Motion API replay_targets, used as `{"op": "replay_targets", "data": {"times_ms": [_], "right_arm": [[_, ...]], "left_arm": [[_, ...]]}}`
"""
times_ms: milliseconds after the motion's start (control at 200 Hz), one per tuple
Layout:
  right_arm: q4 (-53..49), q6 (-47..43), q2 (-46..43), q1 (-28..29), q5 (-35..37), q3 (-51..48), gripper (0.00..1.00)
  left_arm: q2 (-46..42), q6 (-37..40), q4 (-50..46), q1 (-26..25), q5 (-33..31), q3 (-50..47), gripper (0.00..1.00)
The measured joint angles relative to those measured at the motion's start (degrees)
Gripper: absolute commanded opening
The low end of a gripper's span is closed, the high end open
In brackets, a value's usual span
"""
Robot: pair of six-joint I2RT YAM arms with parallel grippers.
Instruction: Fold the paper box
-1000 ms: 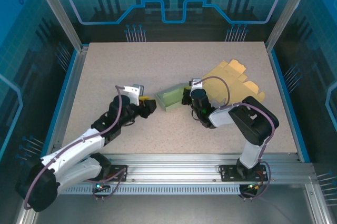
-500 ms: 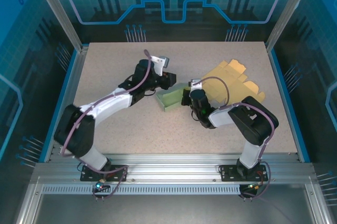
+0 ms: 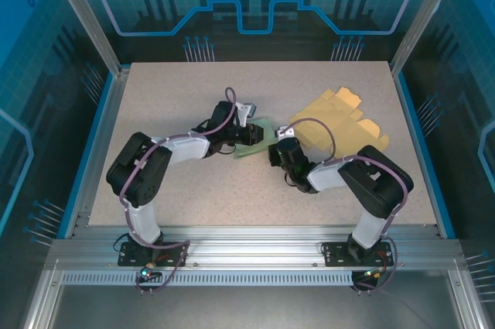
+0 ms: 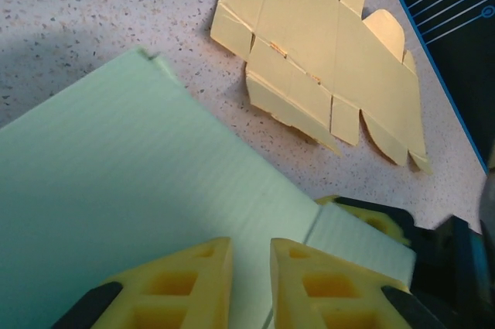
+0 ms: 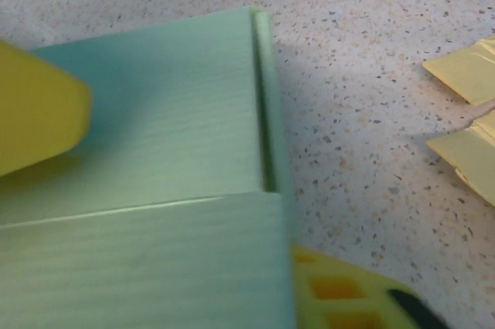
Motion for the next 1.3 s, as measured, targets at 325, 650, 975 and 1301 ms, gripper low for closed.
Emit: {"op": "replay_targets", "data": {"times_ms": [325,650,975,1301], "right_arm": [[-16.0,-3.2,-12.2,3.7,0.9,-0.6,0.69],[-32.2,-2.5,-25.5,2.6,-0.5,3.3,0.76],[-42.1,0.2,-13.0,-7.8,-13.1,19.3,0.73],[-45.7,2.6,-6.7,-16.2,-29.1,24.4,0.78]], "left_arm": [[3.3,0.0,2.5,2.8,0.0,-0.5,0.21],[4.6,-0.9,4.5,3.4,0.5,-0.8,0.25],[-0.8,-0.7,0.2,3.4,1.0,-0.5,0.43],[-11.2,4.6,-15.6,4.7,-13.4,5.8,0.43]]}}
